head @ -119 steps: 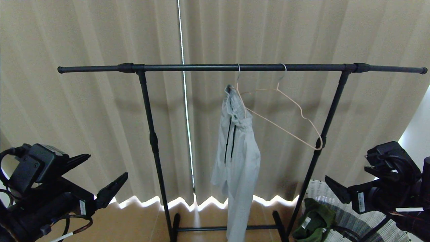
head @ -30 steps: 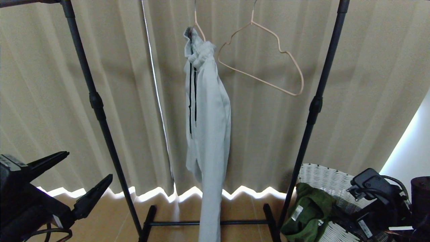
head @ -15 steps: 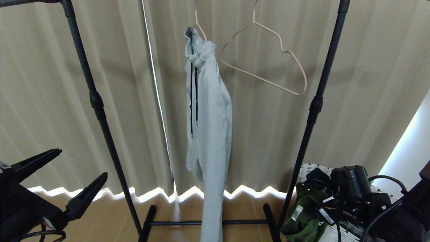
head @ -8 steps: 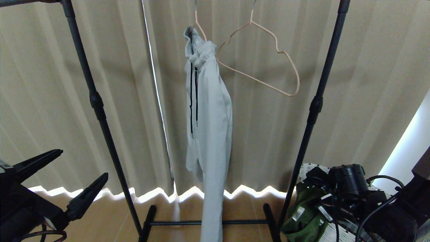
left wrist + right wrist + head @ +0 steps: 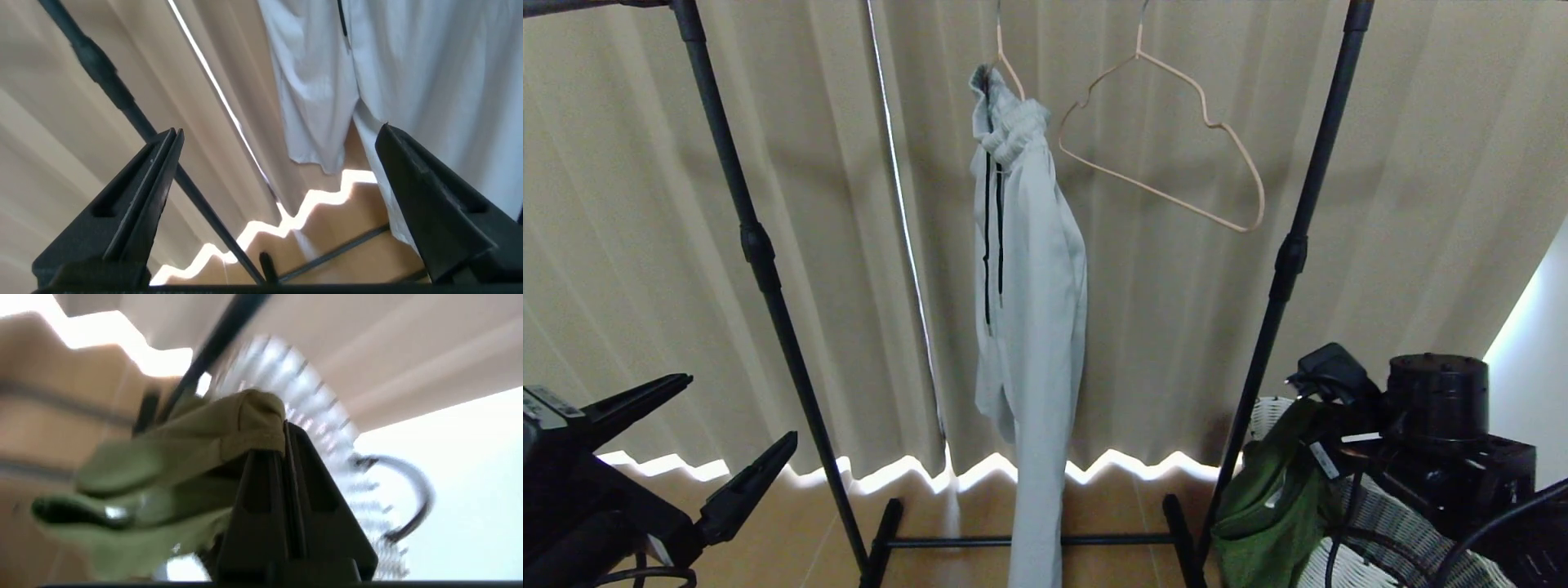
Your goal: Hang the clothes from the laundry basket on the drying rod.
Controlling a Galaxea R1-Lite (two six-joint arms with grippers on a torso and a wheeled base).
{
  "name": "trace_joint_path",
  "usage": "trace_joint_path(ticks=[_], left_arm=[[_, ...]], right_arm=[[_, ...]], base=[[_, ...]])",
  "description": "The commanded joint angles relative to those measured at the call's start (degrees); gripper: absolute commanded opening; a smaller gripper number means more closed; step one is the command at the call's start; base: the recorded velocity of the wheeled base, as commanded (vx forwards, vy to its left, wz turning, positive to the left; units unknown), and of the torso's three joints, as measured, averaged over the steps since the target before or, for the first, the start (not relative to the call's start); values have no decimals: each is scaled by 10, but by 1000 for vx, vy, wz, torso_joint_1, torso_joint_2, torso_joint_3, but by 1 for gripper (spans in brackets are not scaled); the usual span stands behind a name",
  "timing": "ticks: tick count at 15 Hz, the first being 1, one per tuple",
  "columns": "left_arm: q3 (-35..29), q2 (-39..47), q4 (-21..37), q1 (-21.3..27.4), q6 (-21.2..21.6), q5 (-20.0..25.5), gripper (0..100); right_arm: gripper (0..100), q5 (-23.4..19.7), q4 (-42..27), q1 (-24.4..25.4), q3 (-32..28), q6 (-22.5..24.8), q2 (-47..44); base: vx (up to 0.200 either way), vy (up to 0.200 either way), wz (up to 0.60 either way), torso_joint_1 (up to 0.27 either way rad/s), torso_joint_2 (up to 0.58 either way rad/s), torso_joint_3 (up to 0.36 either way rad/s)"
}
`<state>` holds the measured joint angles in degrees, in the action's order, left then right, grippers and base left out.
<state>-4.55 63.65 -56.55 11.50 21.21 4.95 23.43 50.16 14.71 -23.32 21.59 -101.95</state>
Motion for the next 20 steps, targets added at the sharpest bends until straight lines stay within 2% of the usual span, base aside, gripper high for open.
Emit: trace_joint_path(ticks=[1,4,7,10,16,17,20], left_arm=[[1,11,0,1,1,0,100],[-1,-12,-3,-3,-1,0,100],[2,-51,-1,-2,1,0,100],[7,-63,0,-1,2,0,100],[20,-27,0,12,18,1,100],[21,-21,0,26,20,3,100],[22,23,0,121,24,14,100]], right_arm=[[0,-8,-63,5,-38,1,134],[0,-17,-220,26,-100,-14,236],[0,-17,-302,59,-133,-40,267],[0,-17,-309,60,-134,-40,267],[0,-30,-305,60,-139,-41,247],[0,-30,-302,61,-144,-42,241],[0,-50,-300,102,-177,-51,221]], base=[[0,0,0,0,0,0],[0,0,0,0,0,0],[0,0,0,0,0,0],[-200,0,0,4,1,4],[-200,0,0,-2,2,3],[0,0,0,0,0,0],[0,0,0,0,0,0]])
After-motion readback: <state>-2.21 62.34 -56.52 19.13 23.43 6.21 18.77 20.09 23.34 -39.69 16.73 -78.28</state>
